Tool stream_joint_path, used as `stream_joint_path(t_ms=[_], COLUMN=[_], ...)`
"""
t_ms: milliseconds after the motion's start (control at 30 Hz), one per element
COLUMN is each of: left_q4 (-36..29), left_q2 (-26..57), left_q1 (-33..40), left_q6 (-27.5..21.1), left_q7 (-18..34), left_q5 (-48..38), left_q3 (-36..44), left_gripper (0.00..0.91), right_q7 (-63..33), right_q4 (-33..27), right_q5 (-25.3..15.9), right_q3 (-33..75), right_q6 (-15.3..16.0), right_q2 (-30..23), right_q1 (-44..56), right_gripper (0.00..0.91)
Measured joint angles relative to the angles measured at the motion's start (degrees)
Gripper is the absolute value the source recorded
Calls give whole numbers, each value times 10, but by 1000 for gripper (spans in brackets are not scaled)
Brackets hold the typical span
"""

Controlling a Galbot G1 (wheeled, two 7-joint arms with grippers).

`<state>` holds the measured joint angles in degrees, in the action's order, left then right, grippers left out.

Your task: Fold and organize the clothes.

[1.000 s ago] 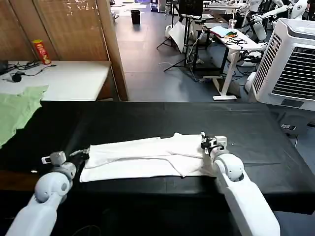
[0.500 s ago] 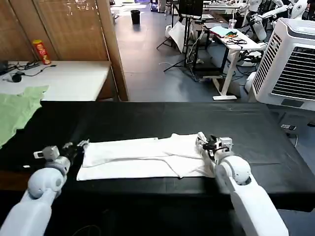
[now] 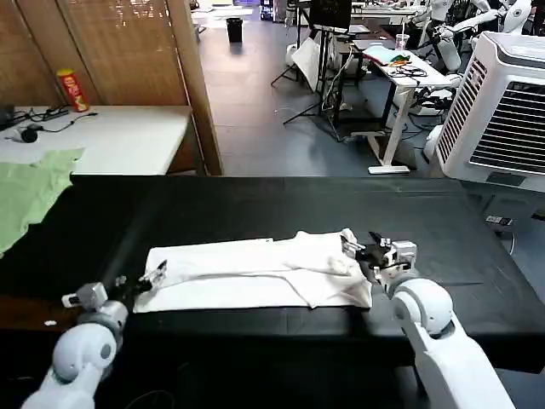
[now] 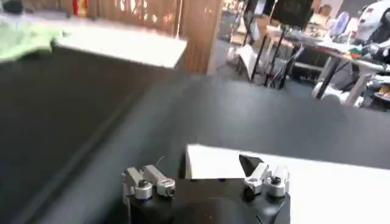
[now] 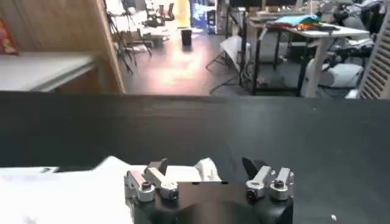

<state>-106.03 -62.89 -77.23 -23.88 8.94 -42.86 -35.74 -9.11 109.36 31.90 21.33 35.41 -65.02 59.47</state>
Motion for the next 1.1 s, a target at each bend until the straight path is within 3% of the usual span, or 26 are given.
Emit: stream_joint_path(t_ms=[100,200,300,433,600,800,1100], left_q4=[-8,-12,-10,-3,3,23,62], left_q2=[-7,-13,-17,-18,-15,8,123], left_q1=[-14,-23,-24,-23,-19,-18,-21], left_q6=[4,5,4,1,2,36,86], left_q7=[-2,-4,-3,-5,-11,-29,-39], left_q5=[3,7,12,8,17,124,217], left_q3=[-1,-2,-1,1,2,-12,-57], left_gripper=[439,166,127,0,0,0,0], right_q7=[0,0,0,1,1,1,1], right_q4=[5,7,10,14,18,27,32], right_q5=[1,1,1,0,0,0,-2], right_q3=[-1,-3,-4,-2,6,20,30], right_q6=[0,0,0,0,0,2,-2], right_q2=[0,-1,-2,-2,-1,0,-8], right_q1=[-1,-3,-4,-3,-2,8,23], right_gripper=[878,878,878,878,878,878,878])
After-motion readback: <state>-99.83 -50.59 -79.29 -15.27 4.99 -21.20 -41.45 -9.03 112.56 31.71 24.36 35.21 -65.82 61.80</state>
